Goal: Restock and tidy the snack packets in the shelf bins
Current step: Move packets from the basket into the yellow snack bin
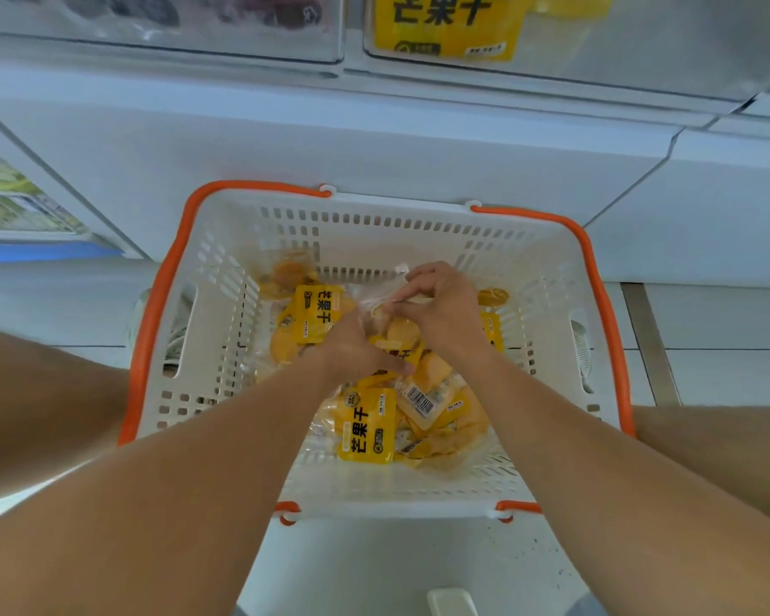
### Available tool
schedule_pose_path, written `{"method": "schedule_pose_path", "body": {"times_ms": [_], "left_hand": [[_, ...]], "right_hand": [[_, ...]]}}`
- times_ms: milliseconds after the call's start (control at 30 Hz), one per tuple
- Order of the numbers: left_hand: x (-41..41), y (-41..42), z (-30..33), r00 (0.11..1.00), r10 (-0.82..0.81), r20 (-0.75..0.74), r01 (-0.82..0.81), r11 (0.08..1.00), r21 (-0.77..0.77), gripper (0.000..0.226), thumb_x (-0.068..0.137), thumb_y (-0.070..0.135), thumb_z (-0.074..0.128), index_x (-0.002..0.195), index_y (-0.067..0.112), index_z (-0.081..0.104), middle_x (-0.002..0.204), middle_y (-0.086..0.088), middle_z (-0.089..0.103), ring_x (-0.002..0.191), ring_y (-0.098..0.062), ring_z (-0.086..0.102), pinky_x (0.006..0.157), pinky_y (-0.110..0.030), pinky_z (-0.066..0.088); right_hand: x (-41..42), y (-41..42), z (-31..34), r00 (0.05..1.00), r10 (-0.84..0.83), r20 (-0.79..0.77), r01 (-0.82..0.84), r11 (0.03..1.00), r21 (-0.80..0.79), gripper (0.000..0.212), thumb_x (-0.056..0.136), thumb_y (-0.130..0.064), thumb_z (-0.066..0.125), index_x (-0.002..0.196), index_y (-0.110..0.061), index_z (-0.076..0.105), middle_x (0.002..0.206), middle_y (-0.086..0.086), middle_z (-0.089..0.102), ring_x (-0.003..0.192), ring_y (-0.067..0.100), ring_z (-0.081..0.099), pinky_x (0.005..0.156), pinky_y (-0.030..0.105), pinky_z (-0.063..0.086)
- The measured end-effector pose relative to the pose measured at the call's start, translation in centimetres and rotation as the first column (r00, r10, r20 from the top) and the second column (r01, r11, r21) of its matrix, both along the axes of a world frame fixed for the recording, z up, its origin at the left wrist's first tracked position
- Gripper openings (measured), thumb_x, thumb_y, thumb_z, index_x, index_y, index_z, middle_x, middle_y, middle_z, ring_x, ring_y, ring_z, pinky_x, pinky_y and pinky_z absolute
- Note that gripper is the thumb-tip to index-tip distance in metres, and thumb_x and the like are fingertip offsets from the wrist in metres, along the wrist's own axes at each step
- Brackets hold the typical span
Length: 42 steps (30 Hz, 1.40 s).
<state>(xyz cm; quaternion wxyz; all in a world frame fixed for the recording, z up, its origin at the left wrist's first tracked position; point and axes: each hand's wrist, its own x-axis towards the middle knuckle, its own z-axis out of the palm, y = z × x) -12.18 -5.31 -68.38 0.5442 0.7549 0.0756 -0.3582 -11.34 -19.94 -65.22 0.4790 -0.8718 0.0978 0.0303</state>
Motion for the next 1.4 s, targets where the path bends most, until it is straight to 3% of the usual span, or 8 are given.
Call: {"method": "schedule_pose_path", "body": {"times_ms": [200, 367, 500, 633, 833, 1000, 1167, 1400], "left_hand": [[0.7, 0.8, 0.2, 0.992, 0.124, -0.009, -0.124, 0.992, 0.013, 0.047, 0.078, 0.017, 0.084, 0.116, 0.015, 0.056, 0.100, 0.011, 0.064, 0.091, -0.006, 0.061, 0.084, -0.029, 0.048], [2.3, 2.7, 4.3, 0.961, 0.069, -0.269, -0.149, 0.945, -0.290, 0.058, 0.082, 0.011, 0.076, 0.133, 0.006, 0.051, 0.122, -0.016, 0.068, 0.110, -0.035, 0.067, 0.098, -0.055, 0.050], [3.3, 0.9, 9.4, 0.987, 0.009, -0.161, -0.061, 0.944, -0.325, 0.083, 0.076, 0.018, 0.083, 0.143, 0.025, 0.035, 0.132, -0.013, 0.063, 0.113, -0.033, 0.065, 0.092, -0.051, 0.054], [4.7, -1.8, 18.4, 0.960, -0.140, 0.242, 0.205, 0.941, -0.269, 0.065, 0.083, 0.019, 0.078, 0.133, 0.030, 0.039, 0.130, 0.000, 0.061, 0.121, -0.017, 0.059, 0.102, -0.042, 0.050], [4.6, -7.5, 36.5, 0.415, -0.025, 0.909, 0.299, 0.948, -0.111, 0.053, 0.084, 0.015, 0.077, 0.116, 0.037, 0.041, 0.111, 0.017, 0.059, 0.101, 0.002, 0.060, 0.082, -0.023, 0.052], [8.6, -7.5, 43.5, 0.007, -0.298, 0.954, 0.033, 0.954, 0.298, 0.066, 0.075, 0.052, 0.076, 0.129, 0.027, 0.048, 0.119, 0.011, 0.060, 0.108, -0.009, 0.058, 0.095, -0.033, 0.049], [12.6, -3.4, 40.9, 0.144, -0.726, 0.672, -0.218, 0.639, 0.738, 0.106, 0.070, 0.090, 0.032, 0.153, 0.024, 0.024, 0.158, 0.001, 0.031, 0.143, -0.020, 0.031, 0.115, -0.039, 0.029], [14.9, -0.9, 36.1, 0.208, -0.827, 0.523, -0.182, 0.493, 0.851, 0.113, 0.065, 0.096, 0.009, 0.151, 0.024, 0.020, 0.160, 0.000, 0.024, 0.144, -0.021, 0.029, 0.117, -0.037, 0.027]], "right_hand": [[0.3, -1.0, 0.6, 0.975, -0.220, 0.033, 0.219, 0.975, 0.036, 0.040, 0.079, -0.033, 0.084, 0.112, -0.025, 0.064, 0.114, -0.009, 0.060, 0.102, 0.009, 0.059, 0.086, 0.023, 0.051], [-0.3, -2.3, 1.9, 0.913, -0.066, -0.403, 0.178, 0.952, 0.249, 0.080, 0.076, -0.076, 0.064, 0.131, -0.018, 0.056, 0.124, -0.006, 0.060, 0.121, 0.021, 0.060, 0.094, 0.036, 0.051], [-0.7, -2.4, 6.6, 0.861, 0.305, -0.407, 0.030, 0.769, 0.639, 0.053, 0.085, -0.039, 0.075, 0.128, -0.010, 0.062, 0.119, 0.010, 0.072, 0.110, 0.028, 0.069, 0.098, 0.046, 0.054], [0.4, -6.3, 17.1, 0.922, 0.333, -0.198, -0.211, 0.860, 0.464, 0.023, 0.091, -0.021, 0.073, 0.112, -0.013, 0.071, 0.106, 0.007, 0.076, 0.102, 0.022, 0.072, 0.098, 0.044, 0.053], [-0.2, -11.7, 36.9, 0.856, 0.377, 0.355, -0.443, 0.888, 0.125, 0.017, 0.080, 0.006, 0.070, 0.081, -0.008, 0.078, 0.080, 0.010, 0.076, 0.076, 0.018, 0.073, 0.073, 0.023, 0.056], [2.4, -13.9, 41.9, 0.783, 0.264, 0.563, -0.387, 0.916, 0.109, 0.044, 0.083, 0.011, 0.065, 0.059, -0.024, 0.074, 0.060, -0.010, 0.071, 0.057, -0.003, 0.066, 0.059, 0.007, 0.049], [8.1, -15.9, 36.1, 0.900, 0.223, 0.376, -0.290, 0.948, 0.134, 0.028, 0.081, -0.001, 0.075, 0.108, -0.007, 0.072, 0.100, 0.010, 0.078, 0.093, 0.023, 0.075, 0.077, 0.032, 0.059], [14.0, -14.5, 31.1, 0.968, 0.238, 0.075, -0.236, 0.971, -0.030, 0.034, 0.068, -0.006, 0.090, 0.051, -0.027, 0.069, 0.050, -0.017, 0.059, 0.051, -0.005, 0.056, 0.059, 0.019, 0.047]]}}
